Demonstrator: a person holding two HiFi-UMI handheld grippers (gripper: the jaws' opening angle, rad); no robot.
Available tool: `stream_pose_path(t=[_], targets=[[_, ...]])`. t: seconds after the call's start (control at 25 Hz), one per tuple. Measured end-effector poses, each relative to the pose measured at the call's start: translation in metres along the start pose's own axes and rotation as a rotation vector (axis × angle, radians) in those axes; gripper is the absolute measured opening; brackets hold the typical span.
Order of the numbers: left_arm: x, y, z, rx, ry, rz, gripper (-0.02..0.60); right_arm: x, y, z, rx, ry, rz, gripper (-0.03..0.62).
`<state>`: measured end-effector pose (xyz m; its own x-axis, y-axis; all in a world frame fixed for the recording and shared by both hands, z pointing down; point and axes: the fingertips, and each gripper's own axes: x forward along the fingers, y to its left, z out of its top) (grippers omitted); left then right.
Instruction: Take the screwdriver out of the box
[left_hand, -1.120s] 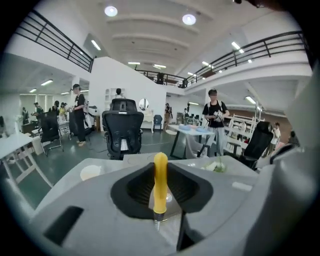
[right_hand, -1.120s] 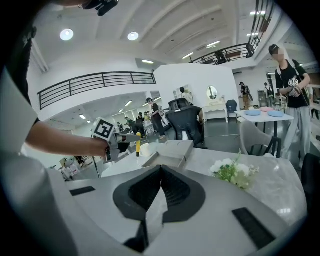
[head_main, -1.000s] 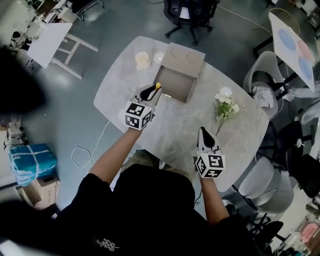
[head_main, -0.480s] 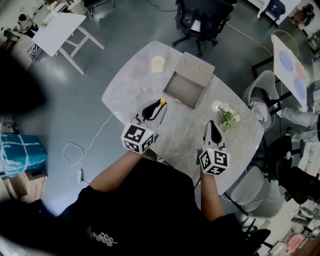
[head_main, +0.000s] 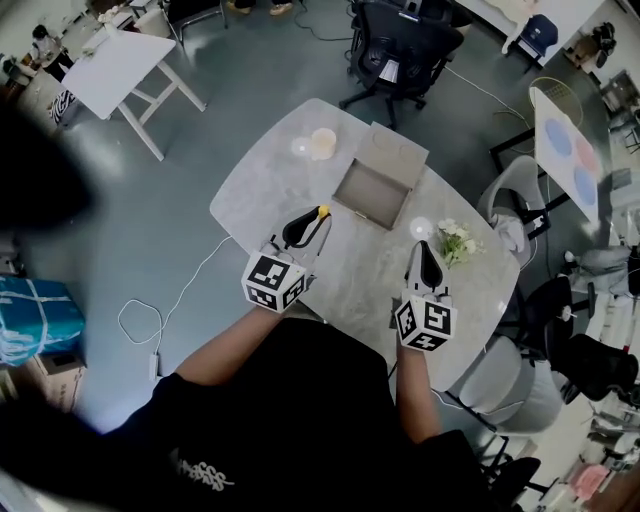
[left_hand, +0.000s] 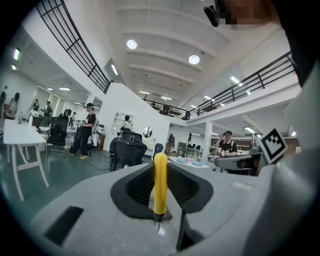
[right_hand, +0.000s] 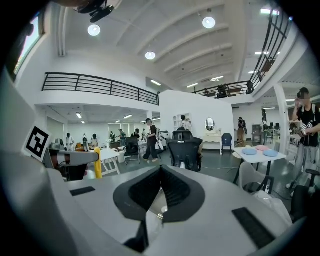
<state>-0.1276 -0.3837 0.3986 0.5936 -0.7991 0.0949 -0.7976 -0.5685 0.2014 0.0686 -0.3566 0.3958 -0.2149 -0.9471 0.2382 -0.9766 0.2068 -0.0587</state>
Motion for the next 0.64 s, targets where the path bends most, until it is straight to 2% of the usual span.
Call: stream_pose_path(t=[0.64], targets=[[-0.010,0.023,0.010,0.003,-0.016,-0.038,0.087,0.007,0.039,-0.005,-0.027,0.010,-0.007,0.011]])
